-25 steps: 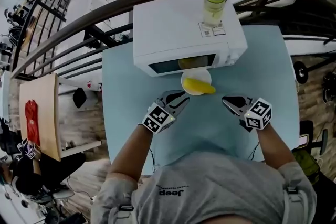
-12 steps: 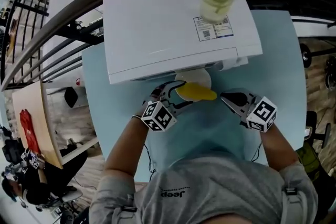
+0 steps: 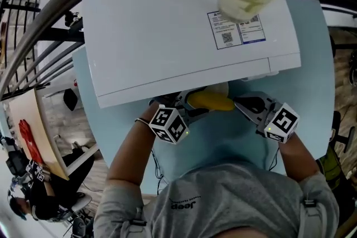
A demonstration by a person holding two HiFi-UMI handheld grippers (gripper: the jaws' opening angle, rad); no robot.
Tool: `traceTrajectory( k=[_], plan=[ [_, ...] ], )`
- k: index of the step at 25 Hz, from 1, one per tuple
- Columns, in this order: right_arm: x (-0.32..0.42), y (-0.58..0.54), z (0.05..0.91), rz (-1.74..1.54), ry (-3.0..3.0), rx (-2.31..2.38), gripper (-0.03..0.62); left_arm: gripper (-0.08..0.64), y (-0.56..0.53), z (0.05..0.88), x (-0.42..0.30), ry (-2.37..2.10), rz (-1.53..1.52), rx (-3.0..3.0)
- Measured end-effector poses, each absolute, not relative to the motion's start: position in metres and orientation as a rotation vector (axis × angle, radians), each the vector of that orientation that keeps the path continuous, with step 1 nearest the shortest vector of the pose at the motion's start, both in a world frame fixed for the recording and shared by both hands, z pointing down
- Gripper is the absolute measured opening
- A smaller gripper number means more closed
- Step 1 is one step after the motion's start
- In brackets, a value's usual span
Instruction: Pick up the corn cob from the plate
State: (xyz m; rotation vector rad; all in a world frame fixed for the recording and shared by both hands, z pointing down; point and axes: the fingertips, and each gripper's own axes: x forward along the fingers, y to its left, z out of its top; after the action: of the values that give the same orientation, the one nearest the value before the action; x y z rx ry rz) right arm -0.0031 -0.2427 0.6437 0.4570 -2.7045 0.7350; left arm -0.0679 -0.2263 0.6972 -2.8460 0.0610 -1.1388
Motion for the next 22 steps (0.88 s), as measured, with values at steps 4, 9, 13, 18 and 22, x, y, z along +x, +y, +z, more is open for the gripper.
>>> traceTrajectory(
  k=[4, 9, 13, 18, 22],
  plan=[
    [-0.006, -0.240, 0.651, 0.755, -2.699, 0.448, 0.011, 0.345, -0.221, 0.703, -0.062, -0.024, -1.139, -2.855],
    [-0.005, -0.240, 0.654, 0.769, -2.695, 0.459, 0.011, 0.342, -0.221, 0.704, -0.058, -0.041, -1.119, -2.877],
    [-0.006, -0.239, 0.655, 0.768, -2.695, 0.465, 0.011, 0.265, -0.226, 0.707, -0.059, 0.005, -1.141, -2.852],
    [-0.007, -0.236, 0.654, 0.766, -2.694, 0.465, 0.011, 0.264, -0.227, 0.706, -0.059, 0.038, -1.121, -2.864],
    [-0.004, -0.236, 0.653, 0.769, -2.692, 0.480, 0.011, 0.264, -0.231, 0.704, -0.060, 0.087, -1.108, -2.884]
  ],
)
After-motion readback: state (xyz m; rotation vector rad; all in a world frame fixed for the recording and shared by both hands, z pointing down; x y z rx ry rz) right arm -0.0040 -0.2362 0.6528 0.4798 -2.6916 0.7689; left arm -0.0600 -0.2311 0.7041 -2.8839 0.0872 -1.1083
